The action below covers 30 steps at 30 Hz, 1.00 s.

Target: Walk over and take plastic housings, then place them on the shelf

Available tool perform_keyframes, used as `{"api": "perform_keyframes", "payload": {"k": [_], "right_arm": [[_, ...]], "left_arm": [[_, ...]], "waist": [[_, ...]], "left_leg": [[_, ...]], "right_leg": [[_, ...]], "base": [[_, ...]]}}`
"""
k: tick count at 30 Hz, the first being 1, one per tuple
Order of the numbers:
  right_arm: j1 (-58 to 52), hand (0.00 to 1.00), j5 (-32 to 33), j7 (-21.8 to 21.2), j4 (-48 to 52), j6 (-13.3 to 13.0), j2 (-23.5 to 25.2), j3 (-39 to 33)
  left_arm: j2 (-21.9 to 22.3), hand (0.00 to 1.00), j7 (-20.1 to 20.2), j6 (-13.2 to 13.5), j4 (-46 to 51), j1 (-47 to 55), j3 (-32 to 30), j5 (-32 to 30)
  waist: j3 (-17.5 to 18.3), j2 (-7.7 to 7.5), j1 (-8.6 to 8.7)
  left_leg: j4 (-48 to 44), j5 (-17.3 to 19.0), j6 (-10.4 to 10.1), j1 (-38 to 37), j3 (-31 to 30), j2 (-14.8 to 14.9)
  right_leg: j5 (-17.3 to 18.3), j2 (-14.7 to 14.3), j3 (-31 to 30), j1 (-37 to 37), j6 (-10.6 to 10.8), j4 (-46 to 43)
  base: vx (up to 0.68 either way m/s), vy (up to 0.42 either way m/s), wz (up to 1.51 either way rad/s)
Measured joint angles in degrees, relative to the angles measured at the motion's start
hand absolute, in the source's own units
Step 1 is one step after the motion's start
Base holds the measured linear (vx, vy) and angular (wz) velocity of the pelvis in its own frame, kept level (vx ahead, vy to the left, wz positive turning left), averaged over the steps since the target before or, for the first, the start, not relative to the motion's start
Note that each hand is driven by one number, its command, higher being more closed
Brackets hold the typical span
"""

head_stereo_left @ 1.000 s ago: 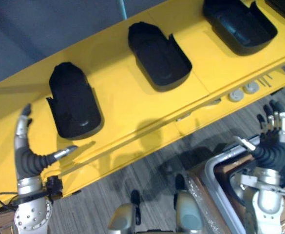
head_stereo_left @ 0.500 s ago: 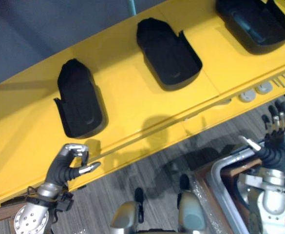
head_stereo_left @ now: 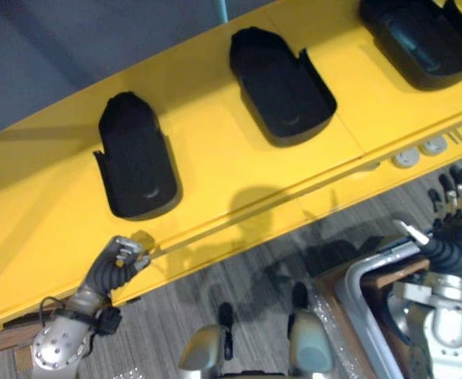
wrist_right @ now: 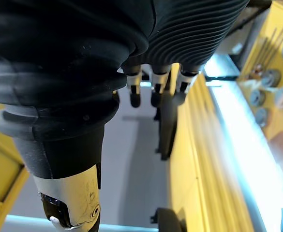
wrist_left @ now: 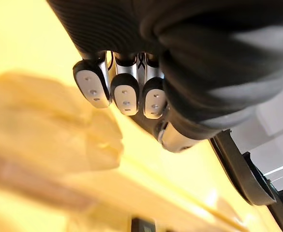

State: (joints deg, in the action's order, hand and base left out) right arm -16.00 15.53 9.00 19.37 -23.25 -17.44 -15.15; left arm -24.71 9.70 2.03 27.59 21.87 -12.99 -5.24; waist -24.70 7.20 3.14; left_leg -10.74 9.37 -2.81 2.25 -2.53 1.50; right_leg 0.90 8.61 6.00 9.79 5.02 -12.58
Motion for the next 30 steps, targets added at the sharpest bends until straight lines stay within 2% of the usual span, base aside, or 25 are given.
{"api": "perform_keyframes", "payload": {"k": [7, 15, 21, 26, 30], "right_arm": [[-0.1, 0.00, 0.6, -0.1, -0.2, 0.0, 0.1, 0.0], [-0.1, 0.00, 0.6, -0.2, -0.3, 0.0, 0.2, 0.1], [-0.5, 0.00, 0.6, -0.3, -0.4, 0.0, 0.6, 0.6], [-0.5, 0.00, 0.6, -0.7, -0.4, 0.0, 0.6, 0.7], [-0.5, 0.00, 0.6, -1.6, -0.4, 0.0, 0.7, 0.8]], "left_arm": [[0.1, 1.00, -2.7, 0.0, 0.0, -3.2, 0.0, -4.6], [0.3, 1.00, -3.8, -0.1, -0.3, -5.4, 0.0, -4.7], [0.3, 1.00, -3.2, -2.5, -1.9, -6.8, 0.3, -4.8], [0.3, 1.00, 0.4, -5.6, -3.1, -7.1, 1.1, -4.7], [0.2, 1.00, 0.4, -7.9, -3.8, -7.4, 3.0, -4.9]], "waist": [[0.0, -0.04, 0.40], [-0.1, -0.35, 0.78], [-0.1, -1.24, 0.73], [0.1, -2.07, 0.74], [0.1, -2.17, 0.74]], "left_leg": [[-0.1, 0.0, 0.0, -0.1, 0.1, 0.0], [-2.0, 1.0, 0.4, -0.3, 1.5, 0.1], [-2.8, 1.1, 0.3, -0.1, 1.9, 0.1], [-3.1, 1.2, 0.2, 0.0, 3.0, 0.1], [-3.9, 1.6, 0.2, 0.0, 3.1, 0.1]], "right_leg": [[0.0, 0.0, -0.3, 0.1, 0.0, -0.3], [0.2, -0.3, -1.7, 0.3, -0.2, -1.3], [0.4, -0.4, -2.4, 1.1, -0.5, -2.5], [0.4, -0.5, -3.4, 1.9, -0.6, -3.3], [0.6, -0.6, -3.8, 2.1, -0.6, -4.0]], "base": [[0.00, 0.000, 0.00], [-0.03, 0.006, -0.09], [-0.03, -0.004, -0.05], [-0.02, -0.003, -0.09], [-0.02, -0.003, -0.04]]}}
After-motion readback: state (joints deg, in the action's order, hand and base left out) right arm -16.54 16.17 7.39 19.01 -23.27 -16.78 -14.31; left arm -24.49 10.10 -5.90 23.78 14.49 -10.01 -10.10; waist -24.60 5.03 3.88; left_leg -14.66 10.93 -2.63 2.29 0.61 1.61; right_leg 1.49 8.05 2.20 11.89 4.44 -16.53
